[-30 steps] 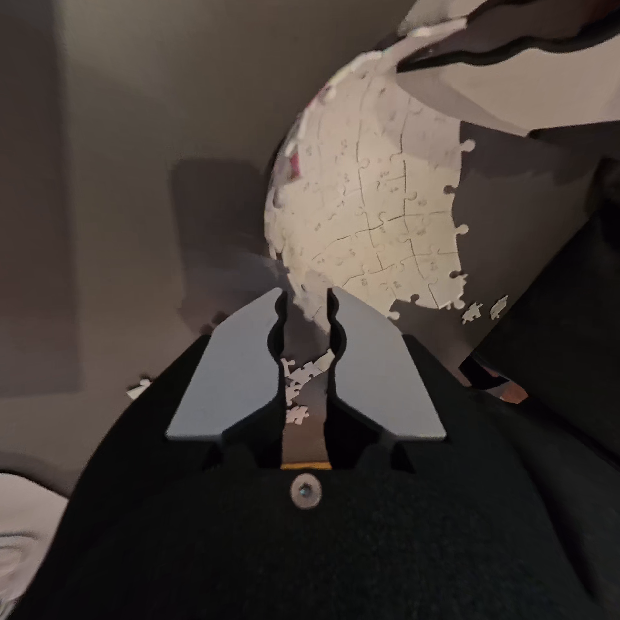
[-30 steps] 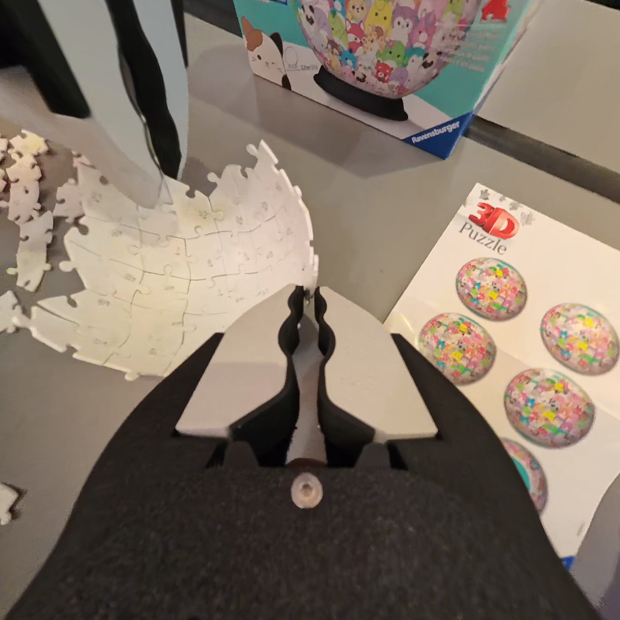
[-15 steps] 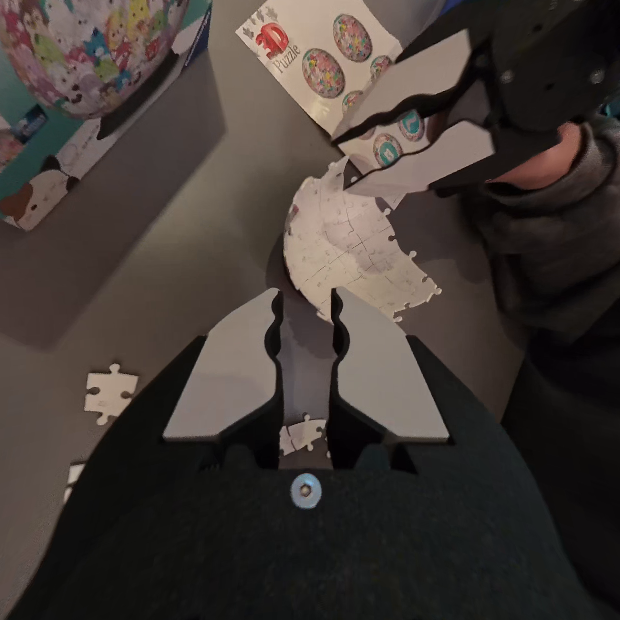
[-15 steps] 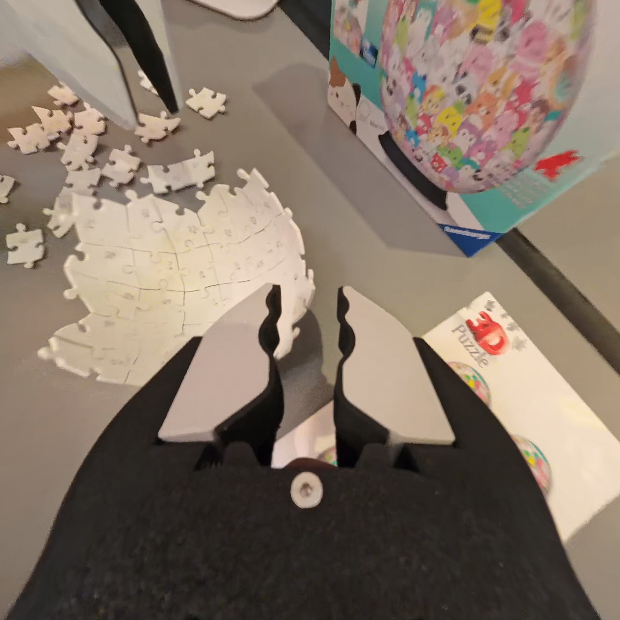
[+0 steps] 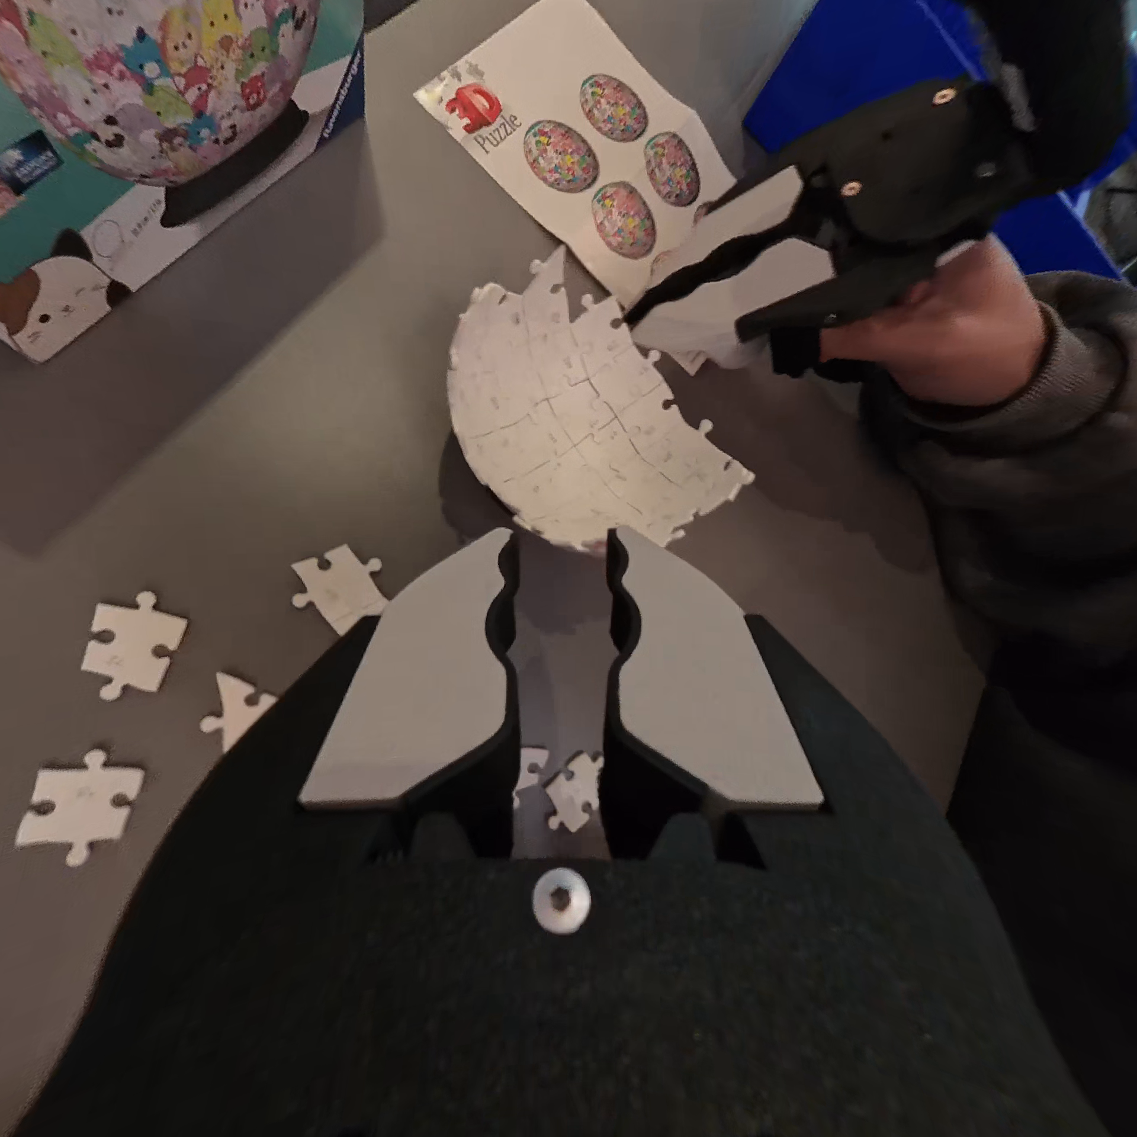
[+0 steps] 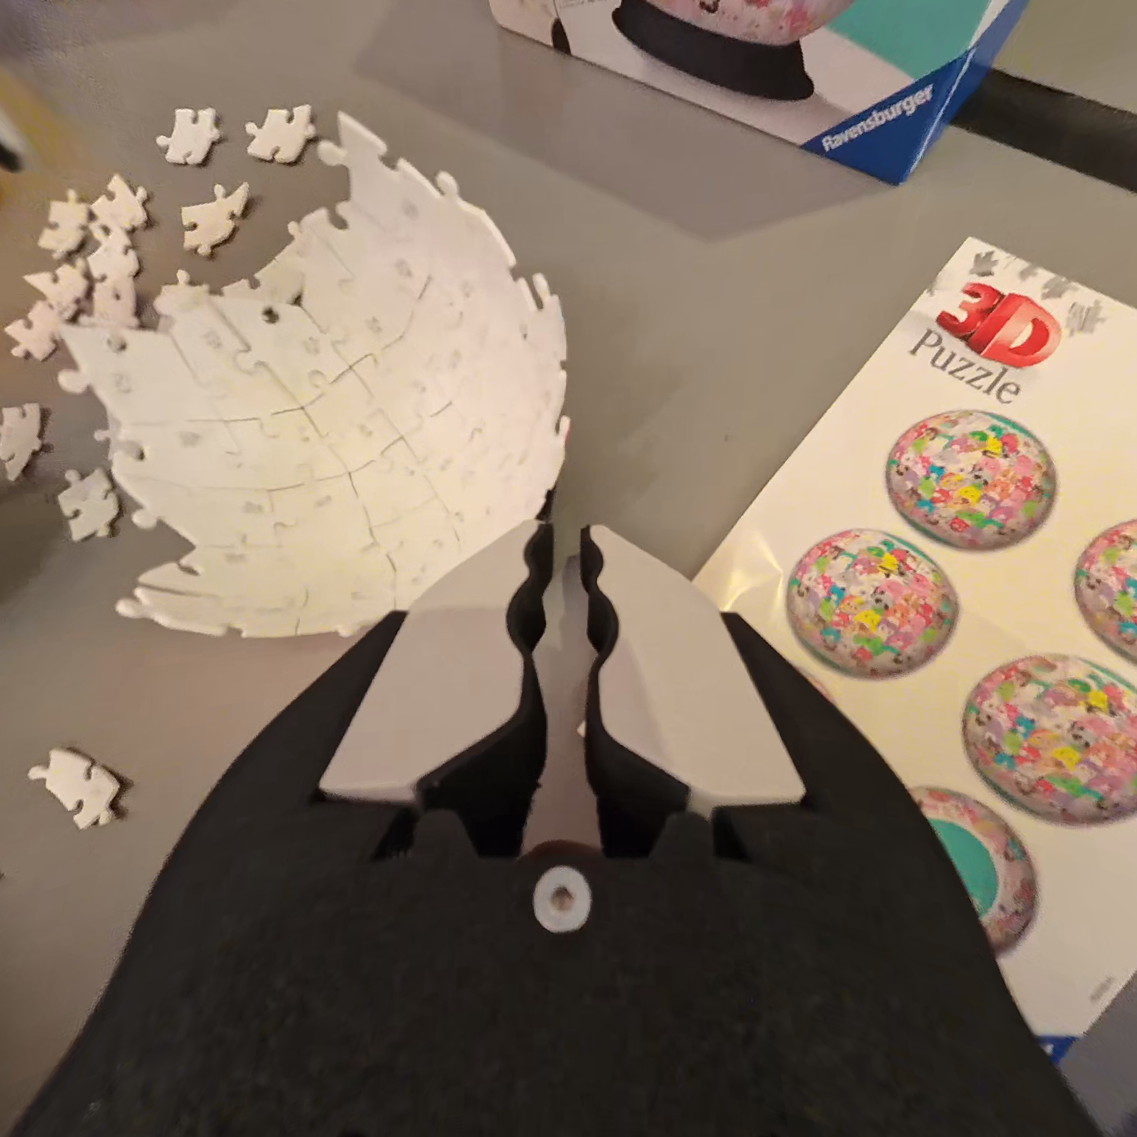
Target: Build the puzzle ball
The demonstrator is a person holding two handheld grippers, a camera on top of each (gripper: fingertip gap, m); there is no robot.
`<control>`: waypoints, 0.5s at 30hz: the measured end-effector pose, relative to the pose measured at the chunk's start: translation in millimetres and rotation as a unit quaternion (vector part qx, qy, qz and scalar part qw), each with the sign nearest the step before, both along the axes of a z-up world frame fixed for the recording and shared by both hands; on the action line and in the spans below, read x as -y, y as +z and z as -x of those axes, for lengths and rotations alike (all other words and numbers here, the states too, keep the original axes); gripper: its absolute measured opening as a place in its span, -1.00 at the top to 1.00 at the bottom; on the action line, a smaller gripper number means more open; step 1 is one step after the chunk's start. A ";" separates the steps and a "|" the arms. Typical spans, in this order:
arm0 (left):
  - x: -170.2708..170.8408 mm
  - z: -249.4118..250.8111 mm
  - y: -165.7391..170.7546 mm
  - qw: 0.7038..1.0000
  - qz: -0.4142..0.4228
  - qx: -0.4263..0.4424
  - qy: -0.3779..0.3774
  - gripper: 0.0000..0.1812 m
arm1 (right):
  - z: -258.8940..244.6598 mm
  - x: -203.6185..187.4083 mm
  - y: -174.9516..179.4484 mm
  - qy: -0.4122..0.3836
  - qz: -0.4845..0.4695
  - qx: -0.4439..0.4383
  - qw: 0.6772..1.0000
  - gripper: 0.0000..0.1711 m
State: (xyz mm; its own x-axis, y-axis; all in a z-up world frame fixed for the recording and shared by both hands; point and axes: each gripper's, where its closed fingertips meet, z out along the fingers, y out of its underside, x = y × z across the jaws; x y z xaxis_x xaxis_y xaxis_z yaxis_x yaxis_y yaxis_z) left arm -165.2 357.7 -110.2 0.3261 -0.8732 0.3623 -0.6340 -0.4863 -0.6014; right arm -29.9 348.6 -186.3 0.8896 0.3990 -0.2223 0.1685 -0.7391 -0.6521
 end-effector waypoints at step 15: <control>147.5 59.9 -17.0 0.998 -0.036 0.054 -0.004 0.66 | -19.3 6.3 58.1 0.036 -0.101 0.094 0.990 0.79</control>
State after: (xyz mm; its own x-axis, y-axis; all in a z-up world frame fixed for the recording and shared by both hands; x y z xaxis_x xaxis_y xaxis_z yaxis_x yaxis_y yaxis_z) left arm -225.1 210.2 -127.2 0.2810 -0.9011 0.3301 -0.5679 -0.4334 -0.6997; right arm -10.6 342.3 -128.2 0.8755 0.4819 0.0351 0.3481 -0.5787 -0.7376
